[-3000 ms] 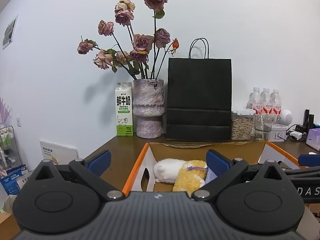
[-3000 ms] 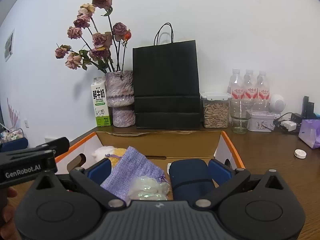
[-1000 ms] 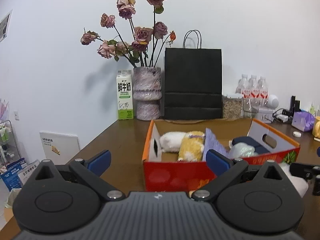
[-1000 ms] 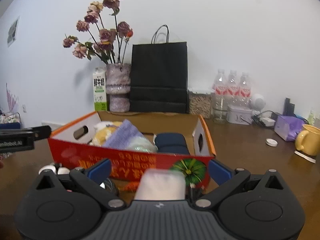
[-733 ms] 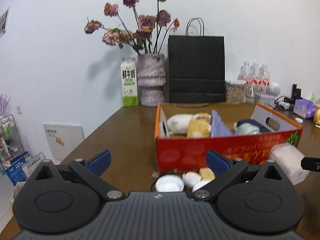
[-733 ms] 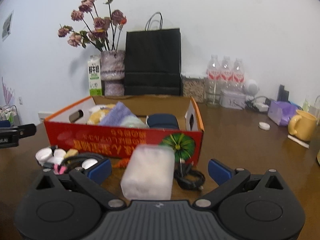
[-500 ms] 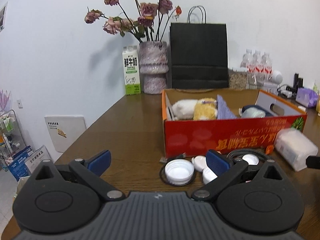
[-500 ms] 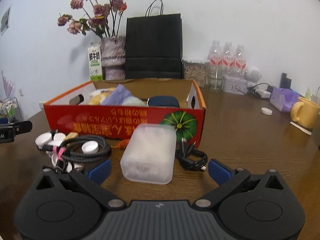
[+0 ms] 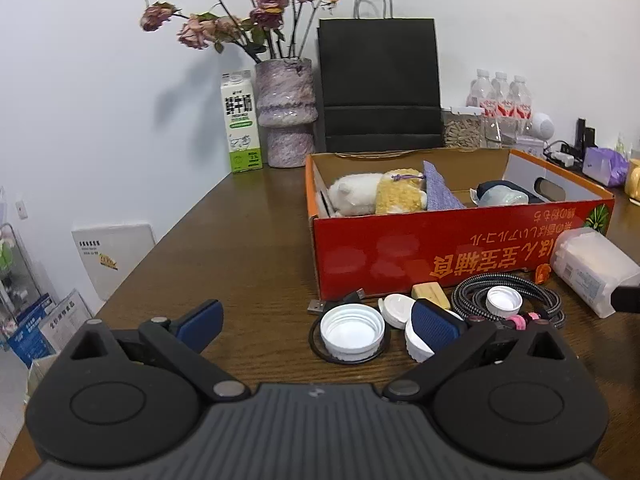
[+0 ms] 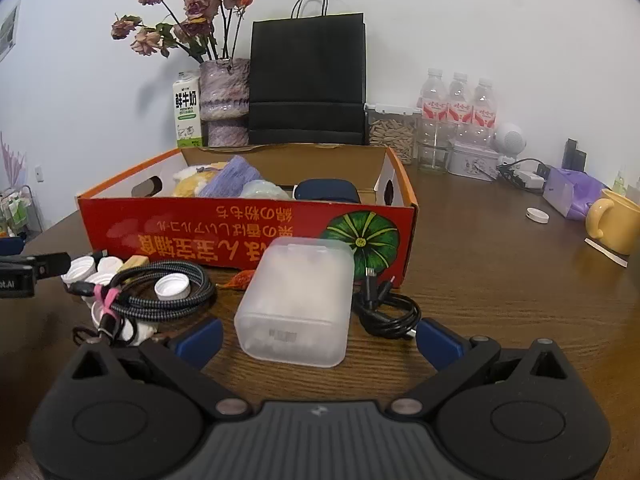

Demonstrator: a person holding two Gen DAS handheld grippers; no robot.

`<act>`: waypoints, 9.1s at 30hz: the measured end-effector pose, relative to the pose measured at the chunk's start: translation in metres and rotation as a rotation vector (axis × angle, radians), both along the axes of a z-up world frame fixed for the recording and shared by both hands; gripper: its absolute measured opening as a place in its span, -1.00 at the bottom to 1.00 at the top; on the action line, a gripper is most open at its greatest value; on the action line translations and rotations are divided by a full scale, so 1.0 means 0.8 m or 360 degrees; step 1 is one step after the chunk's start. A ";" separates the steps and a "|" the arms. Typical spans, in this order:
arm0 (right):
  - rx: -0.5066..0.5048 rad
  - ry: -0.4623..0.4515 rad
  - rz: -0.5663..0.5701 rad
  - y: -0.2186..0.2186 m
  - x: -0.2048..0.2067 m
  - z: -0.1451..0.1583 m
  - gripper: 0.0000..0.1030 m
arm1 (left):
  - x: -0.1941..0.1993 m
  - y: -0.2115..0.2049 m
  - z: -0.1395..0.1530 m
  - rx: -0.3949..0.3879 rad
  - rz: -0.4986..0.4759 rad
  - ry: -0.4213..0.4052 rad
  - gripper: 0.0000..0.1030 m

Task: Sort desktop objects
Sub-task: 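Grasp the frosted plastic box with the right tool while the left tool grasps a white cap, then lower the plastic box and white cap into the cardboard box and open both tools, then withdraw both tools from the box toward the black cables, then grasp a black cable with the right tool while the left tool grasps another black cable, then carry both black cables into the cardboard box and open both tools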

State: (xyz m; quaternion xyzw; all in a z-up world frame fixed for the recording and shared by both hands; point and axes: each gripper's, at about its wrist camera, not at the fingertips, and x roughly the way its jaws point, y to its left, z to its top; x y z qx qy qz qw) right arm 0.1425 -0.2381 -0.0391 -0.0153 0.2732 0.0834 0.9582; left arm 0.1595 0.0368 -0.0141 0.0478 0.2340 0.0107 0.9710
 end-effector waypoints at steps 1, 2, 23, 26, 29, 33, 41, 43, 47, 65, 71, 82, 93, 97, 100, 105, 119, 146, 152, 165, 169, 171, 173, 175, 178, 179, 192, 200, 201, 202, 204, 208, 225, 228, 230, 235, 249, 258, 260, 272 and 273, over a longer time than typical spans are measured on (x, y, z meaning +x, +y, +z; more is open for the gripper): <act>-0.0001 0.0001 0.0008 0.000 0.002 0.001 0.97 | 0.002 -0.001 0.000 0.0002 -0.0011 0.0007 0.93; -0.0001 0.0001 0.0016 0.001 0.003 0.002 0.92 | 0.004 -0.002 -0.001 0.0005 -0.0017 0.0015 0.87; -0.0004 0.0111 0.0063 0.024 0.055 0.001 0.45 | 0.034 -0.005 -0.012 -0.0023 -0.0121 0.0190 -0.10; 0.0001 0.0111 0.0065 0.024 0.056 0.001 0.45 | 0.037 -0.004 -0.013 -0.0042 -0.0129 0.0215 -0.11; -0.0014 0.0109 0.0066 0.025 0.056 0.000 0.45 | 0.038 -0.005 -0.014 -0.0038 -0.0137 0.0224 -0.21; -0.0007 0.0101 0.0066 0.024 0.055 0.000 0.31 | 0.034 -0.005 -0.014 -0.0032 -0.0134 0.0208 -0.22; 0.0032 0.0045 0.0069 0.020 0.044 0.005 0.25 | 0.027 -0.002 -0.005 -0.0053 -0.0094 0.0161 -0.22; 0.0036 0.0028 0.0070 0.019 0.040 0.007 0.24 | 0.023 -0.001 -0.001 -0.0061 -0.0093 0.0136 -0.22; 0.0058 -0.0012 0.0064 0.015 0.032 0.015 0.24 | 0.014 -0.001 0.012 -0.0083 -0.0083 0.0072 -0.22; 0.0118 -0.0344 0.0039 0.004 0.050 0.101 0.24 | 0.058 -0.028 0.100 -0.0226 -0.0150 -0.0268 -0.22; 0.0102 -0.0335 -0.0045 0.006 0.120 0.104 0.24 | 0.122 -0.035 0.092 -0.0257 -0.0097 -0.0196 -0.22; 0.0124 -0.0212 -0.0081 0.008 0.227 0.061 0.24 | 0.197 -0.041 0.045 -0.0198 -0.0030 0.0007 -0.21; 0.0146 -0.0184 -0.0065 0.007 0.219 0.047 0.29 | 0.195 -0.053 0.030 -0.0139 -0.0039 0.0019 0.20; 0.0196 -0.0206 -0.0050 0.003 0.204 0.052 1.00 | 0.178 -0.052 0.035 -0.0151 -0.0035 -0.0092 1.00; 0.0196 -0.0241 -0.0001 0.006 0.189 0.060 1.00 | 0.168 -0.050 0.041 -0.0175 -0.0020 -0.0137 1.00; 0.0186 -0.0271 0.0043 0.013 0.169 0.065 1.00 | 0.161 -0.045 0.046 -0.0206 0.0005 -0.0163 1.00; 0.0180 -0.0284 0.0038 0.012 0.158 0.066 1.00 | 0.152 -0.044 0.045 -0.0240 -0.0004 -0.0151 1.00; 0.0114 -0.0228 0.0028 -0.009 0.055 0.055 1.00 | 0.073 0.000 0.053 -0.0259 0.0067 -0.0178 1.00; 0.0043 -0.0155 0.0021 -0.013 0.027 0.041 1.00 | 0.045 0.023 0.044 -0.0190 0.0102 -0.0126 1.00; -0.0046 0.0035 -0.0093 -0.038 0.022 0.011 1.00 | 0.030 0.038 0.008 -0.0131 0.0055 0.0088 1.00; -0.0051 0.0070 -0.0111 -0.042 0.027 0.005 1.00 | 0.033 0.026 -0.001 -0.0084 0.0006 0.0127 1.00; -0.0056 0.0091 -0.0115 -0.044 0.029 0.002 1.00 | 0.035 0.024 -0.003 -0.0092 -0.0011 0.0144 1.00; -0.0064 0.0106 -0.0112 -0.044 0.032 0.000 1.00 | 0.038 0.021 -0.006 -0.0081 -0.0023 0.0163 1.00; -0.0068 0.0119 -0.0108 -0.043 0.035 -0.002 1.00 | 0.041 0.020 -0.010 -0.0058 -0.0024 0.0189 1.00; -0.0077 0.0131 -0.0102 -0.042 0.039 -0.004 1.00 | 0.047 0.020 -0.014 -0.0041 -0.0020 0.0226 1.00; -0.0077 0.0134 -0.0100 -0.043 0.040 -0.004 1.00 | 0.048 0.020 -0.015 -0.0040 -0.0025 0.0237 1.00; -0.0064 0.0173 -0.0085 -0.043 0.061 -0.009 1.00 | 0.061 0.015 -0.023 -0.0029 -0.0084 0.0304 0.91; -0.0021 0.0220 -0.0053 -0.042 0.072 -0.016 0.78 | 0.056 0.010 -0.021 -0.0090 -0.0180 0.0292 0.28; -0.0021 0.0210 -0.0049 -0.042 0.071 -0.016 0.69 | 0.054 0.008 -0.021 -0.0085 -0.0195 0.0287 0.21; -0.0017 0.0205 -0.0043 -0.042 0.070 -0.016 0.64 | 0.053 0.005 -0.020 -0.0084 -0.0210 0.0283 0.05; -0.0013 0.0188 -0.0027 -0.040 0.068 -0.014 0.27 | 0.051 0.000 -0.019 -0.0075 -0.0223 0.0281 -0.05; 0.0004 0.0161 -0.0001 -0.041 0.063 -0.011 -0.22 | 0.048 -0.008 -0.018 -0.0047 -0.0216 0.0270 -0.25; 0.0055 0.0075 0.0038 -0.042 0.032 0.003 -0.27 | 0.024 -0.018 -0.009 -0.0034 -0.0267 0.0221 -0.98; 0.0063 0.0062 0.0038 -0.043 0.026 0.006 -0.27 | 0.020 -0.016 -0.006 -0.0053 -0.0255 0.0204 -0.98; 0.0068 0.0054 0.0040 -0.044 0.023 0.008 -0.27 | 0.019 -0.011 -0.003 -0.0078 -0.0225 0.0199 -0.94; 0.0072 0.0053 0.0038 -0.045 0.018 0.008 -0.27 | 0.017 0.000 -0.005 -0.0057 -0.0145 0.0225 -0.75; 0.0076 0.0041 0.0064 -0.039 0.010 0.011 -0.27 | 0.011 0.006 -0.008 -0.0070 -0.0150 0.0196 -0.93; 0.0102 -0.0035 0.0108 -0.036 0.003 0.030 -0.27 | -0.018 0.007 0.051 -0.0078 -0.0194 -0.0063 -0.93; 0.0115 -0.0069 0.0120 -0.034 0.000 0.039 -0.27 | -0.022 0.005 0.071 -0.0076 -0.0216 -0.0149 -0.93; 0.0152 -0.0277 0.0175 -0.007 0.040 0.103 -0.27 | 0.038 -0.038 0.119 -0.0189 -0.0330 -0.0365 -0.93; 0.0155 -0.0282 0.0182 -0.003 0.048 0.107 -0.27 | 0.046 -0.041 0.116 -0.0204 -0.0328 -0.0358 -0.93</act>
